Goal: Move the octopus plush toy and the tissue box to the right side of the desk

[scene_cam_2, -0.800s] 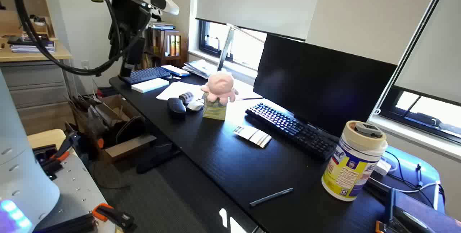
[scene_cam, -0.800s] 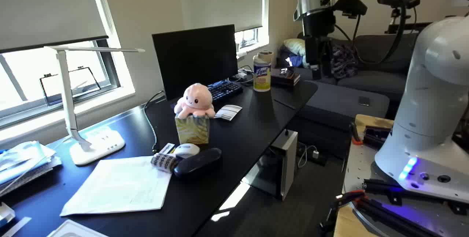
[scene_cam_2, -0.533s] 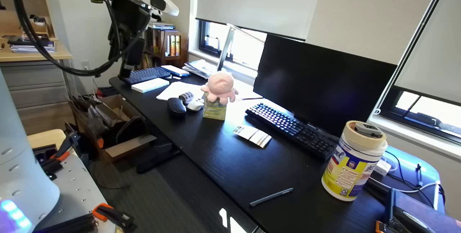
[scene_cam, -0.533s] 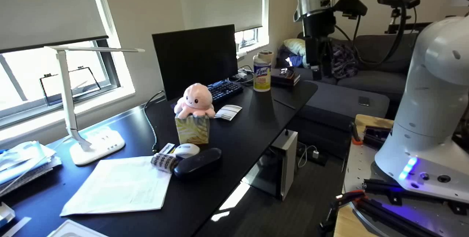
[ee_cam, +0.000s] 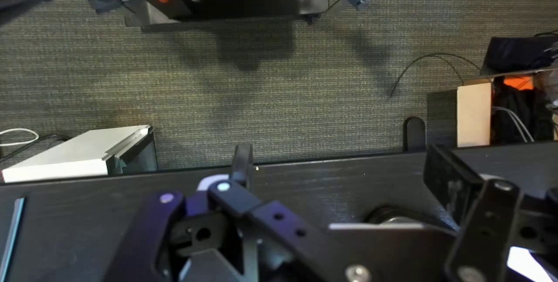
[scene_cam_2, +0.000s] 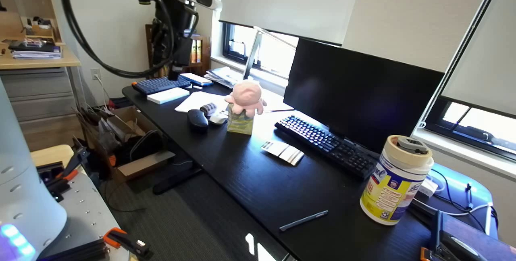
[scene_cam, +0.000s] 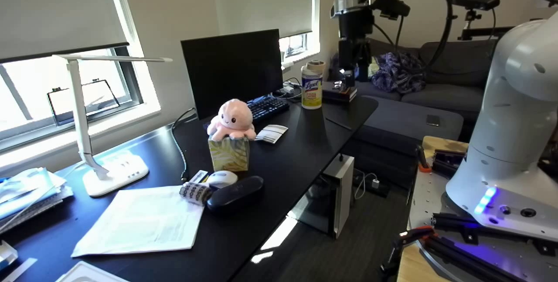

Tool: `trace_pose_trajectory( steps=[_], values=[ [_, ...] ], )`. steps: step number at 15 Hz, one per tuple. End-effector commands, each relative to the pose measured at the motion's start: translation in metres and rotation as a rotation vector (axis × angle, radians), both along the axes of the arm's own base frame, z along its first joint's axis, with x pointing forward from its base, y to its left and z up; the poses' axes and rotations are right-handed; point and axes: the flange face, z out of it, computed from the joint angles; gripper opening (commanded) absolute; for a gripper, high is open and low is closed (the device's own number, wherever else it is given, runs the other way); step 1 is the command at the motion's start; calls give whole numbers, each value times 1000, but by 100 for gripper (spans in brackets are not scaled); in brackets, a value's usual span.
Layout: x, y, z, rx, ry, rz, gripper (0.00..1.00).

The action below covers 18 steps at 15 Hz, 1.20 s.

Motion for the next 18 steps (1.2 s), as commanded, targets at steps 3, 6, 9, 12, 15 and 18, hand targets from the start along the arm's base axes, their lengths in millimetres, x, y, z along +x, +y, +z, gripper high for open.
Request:
trace_pose_trajectory(
  steps=[3,6,9,12,15,18],
  values=[
    [112,23,5,-44,13,99,100],
    [171,39,5,-105,-12,124,100],
    [227,52,9,-175,-48,160,100],
    [225,51,10,-149,-62,170,100],
    [244,55,3,-148,-60,173,100],
    [237,56,-5,-137,-76,126,100]
  ],
)
